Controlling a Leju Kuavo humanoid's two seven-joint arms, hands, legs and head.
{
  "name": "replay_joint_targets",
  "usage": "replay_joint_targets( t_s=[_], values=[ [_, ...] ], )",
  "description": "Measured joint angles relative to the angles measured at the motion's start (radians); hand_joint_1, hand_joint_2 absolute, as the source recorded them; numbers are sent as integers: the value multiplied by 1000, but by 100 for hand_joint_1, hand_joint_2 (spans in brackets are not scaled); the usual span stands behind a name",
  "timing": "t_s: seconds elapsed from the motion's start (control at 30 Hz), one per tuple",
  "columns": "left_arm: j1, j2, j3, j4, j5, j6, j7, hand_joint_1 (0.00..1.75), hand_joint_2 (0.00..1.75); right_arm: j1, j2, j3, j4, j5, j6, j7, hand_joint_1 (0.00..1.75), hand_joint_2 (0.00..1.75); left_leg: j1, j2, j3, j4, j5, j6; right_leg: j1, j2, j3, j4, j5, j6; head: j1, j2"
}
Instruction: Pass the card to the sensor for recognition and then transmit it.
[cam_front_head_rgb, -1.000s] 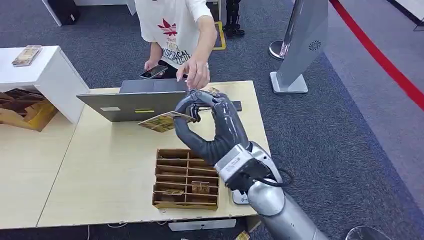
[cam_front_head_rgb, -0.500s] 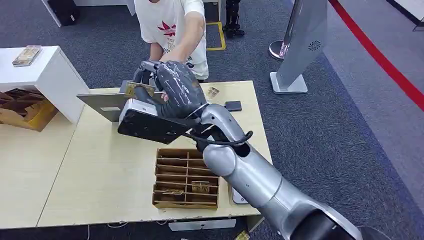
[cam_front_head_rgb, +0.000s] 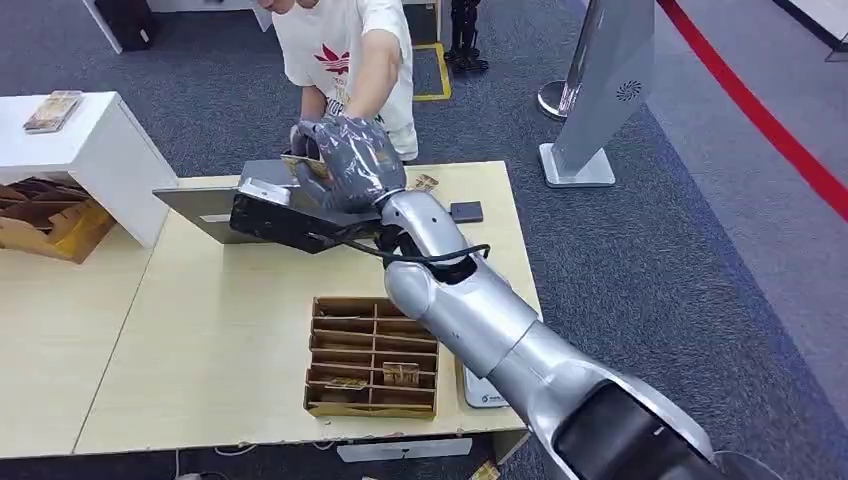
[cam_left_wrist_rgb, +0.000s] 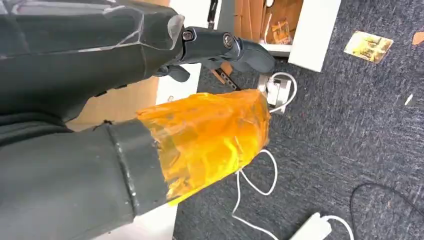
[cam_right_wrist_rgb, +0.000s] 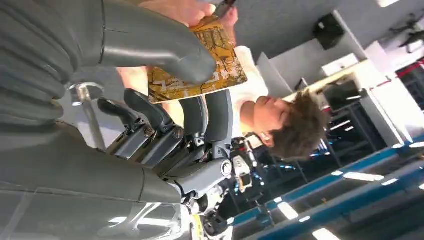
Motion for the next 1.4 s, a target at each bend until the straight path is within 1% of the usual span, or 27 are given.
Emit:
replay_joint_targets(
  t_s=[0.03, 0.07, 0.13, 0.23, 0.4, 0.43, 0.5, 0.57, 0.63, 0.73, 0.8, 1.0, 1.1, 1.33, 1.4],
  values=[
    [0, 0, -2, 0, 4, 0, 0, 0, 0, 0, 0, 0, 7, 18, 0, 3, 16, 175, 0, 0, 0, 0, 0, 0, 0, 0, 0, 0, 0, 0, 0, 0],
    [-1, -1, -5, 0, 6, -1, -1, 0, 0, -1, 0, 2, 14, 38, 0, 5, 0, 175, 0, 0, 0, 0, 0, 0, 0, 0, 0, 0, 0, 0, 0, 0],
    [-3, -1, -9, 0, 13, -3, -3, 0, 0, -3, 0, 5, 29, 72, 2, 13, 0, 175, 0, 0, 0, 0, 0, 0, 0, 0, 0, 0, 0, 0, 0, 0],
    [-9, -2, -24, 0, 25, -8, -10, 0, 0, -14, 0, 28, 67, 145, 24, 37, 0, 175, 0, 0, 0, 0, 0, 0, 0, 0, 0, 0, 0, 0, 0, 0],
    [-11, -2, -30, 0, 32, -8, -11, 0, 0, -14, 3, 42, 91, 165, 36, 48, 0, 175, 0, 0, 0, 0, 0, 0, 0, 0, 0, 0, 0, 0, 0, 0],
    [-11, -2, -31, 0, 34, -9, -11, 0, 0, -14, 3, 46, 96, 167, 42, 49, 0, 0, 0, 0, 0, 0, 0, 0, 0, 0, 0, 0, 0, 0, 0, 0],
    [-11, -1, -31, 0, 39, -9, -11, 0, 0, -13, 9, 48, 104, 159, 51, 46, 0, 0, 0, 0, 0, 0, 0, 0, 0, 0, 0, 0, 0, 0, 0, 0],
    [-9, 1, -32, 0, 47, -10, -8, 0, 0, -5, 11, 48, 104, 124, 63, 21, 0, 0, 0, 0, 0, 0, 0, 0, 0, 0, 0, 0, 0, 0, 0, 0],
    [-6, 4, -34, 0, 57, -10, 5, 0, 0, 18, 17, 43, 88, 61, 80, -18, 0, 0, 0, 0, 0, 0, 0, 0, 0, 0, 0, 0, 0, 0, 0, 0],
    [6, 13, -38, 0, 73, -6, 24, 0, 0, 69, 19, 26, 28, -48, 117, -58, 0, 0, 0, 0, 0, 0, 0, 0, 0, 0, 0, 0, 0, 0, 0, 0],
    [18, 20, -40, 0, 77, 3, 48, 0, 0, 108, 19, 18, -25, -110, 138, -69, 0, 0, 0, 0, 0, 0, 0, 0, 0, 0, -1, 0, 0, -1, 0, 0],
    [51, 33, -47, 0, 77, 19, 118, 0, 0, 202, 10, -1, -149, -235, 171, -89, 0, 0, 0, 0, -1, 0, 0, 0, 0, 0, -1, 0, 0, -1, 0, 0],
    [60, 37, -47, 0, 76, 22, 134, 0, 0, 235, 2, -3, -187, -257, 180, -96, 0, 0, 0, 0, -1, 0, 0, 0, 0, 0, -1, 0, 0, -1, 0, 0],
    [70, 41, -47, 0, 76, 23, 135, 0, 0, 265, -10, -9, -235, -260, 181, -99, 0, 0, 0, 0, 0, 0, 0, 0, 0, 0, -1, 0, 0, -1, 0, 0],
    [71, 41, -47, 0, 76, 24, 143, 0, 0, 272, -11, -11, -243, -284, 186, -103, 0, 0, 1, 0, 0, 0, 0, 0, 0, 0, -1, 0, 0, -1, 0, 0]
  ],
)
